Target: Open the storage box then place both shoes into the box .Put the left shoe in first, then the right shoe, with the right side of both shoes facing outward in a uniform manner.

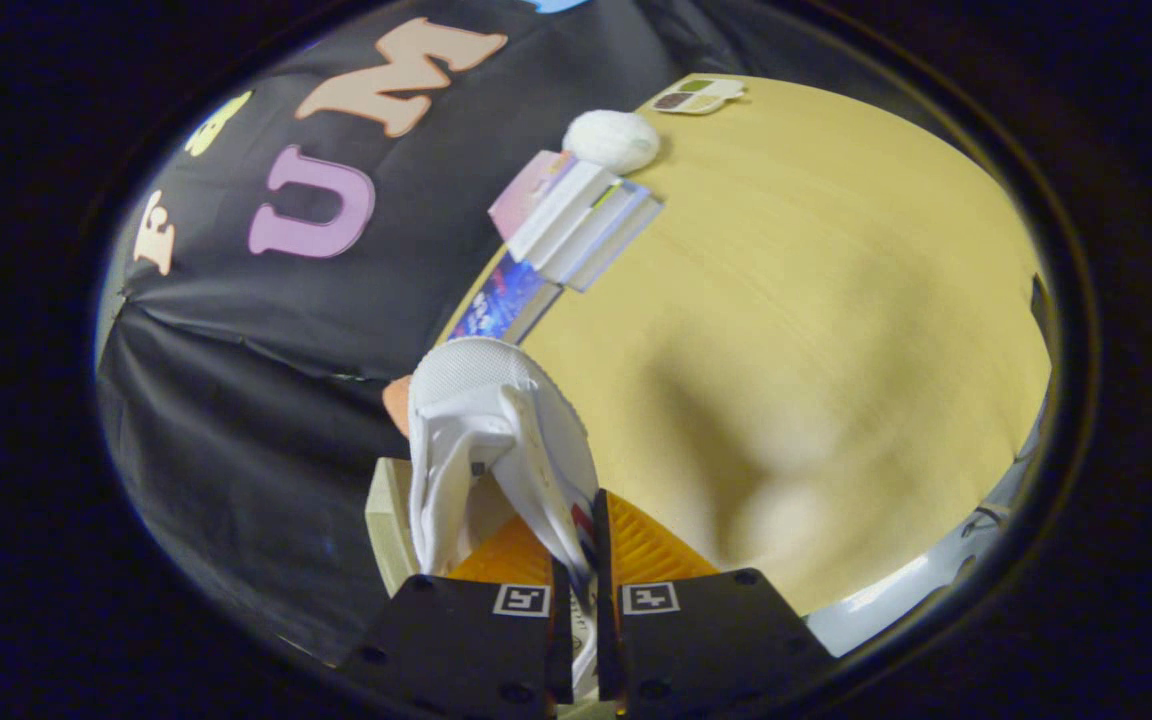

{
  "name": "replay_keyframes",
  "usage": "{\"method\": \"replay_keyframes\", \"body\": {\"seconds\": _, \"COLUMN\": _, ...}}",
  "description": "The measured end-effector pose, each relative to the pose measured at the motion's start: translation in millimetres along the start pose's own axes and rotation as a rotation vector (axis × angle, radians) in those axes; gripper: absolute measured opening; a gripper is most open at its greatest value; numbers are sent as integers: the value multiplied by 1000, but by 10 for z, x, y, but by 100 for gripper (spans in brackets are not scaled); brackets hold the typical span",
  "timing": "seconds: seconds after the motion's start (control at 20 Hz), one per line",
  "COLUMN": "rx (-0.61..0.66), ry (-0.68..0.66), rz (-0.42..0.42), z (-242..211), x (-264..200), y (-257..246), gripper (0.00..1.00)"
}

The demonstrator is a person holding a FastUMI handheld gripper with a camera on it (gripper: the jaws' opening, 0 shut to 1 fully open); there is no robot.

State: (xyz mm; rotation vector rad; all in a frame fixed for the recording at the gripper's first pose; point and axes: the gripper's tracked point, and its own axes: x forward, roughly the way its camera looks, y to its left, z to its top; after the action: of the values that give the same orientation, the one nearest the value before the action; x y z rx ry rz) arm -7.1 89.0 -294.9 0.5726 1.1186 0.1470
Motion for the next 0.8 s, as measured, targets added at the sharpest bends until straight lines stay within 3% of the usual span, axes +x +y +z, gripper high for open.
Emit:
{"method": "replay_keyframes", "body": {"seconds": 0.45, "rx": -181, "ry": 65, "rz": 258, "z": -489, "x": -50, "y": 1843, "gripper": 12}}
{"method": "replay_keyframes", "body": {"seconds": 0.8, "rx": -287, "ry": 145, "rz": 234, "z": -920, "x": 442, "y": 2345, "gripper": 11}}
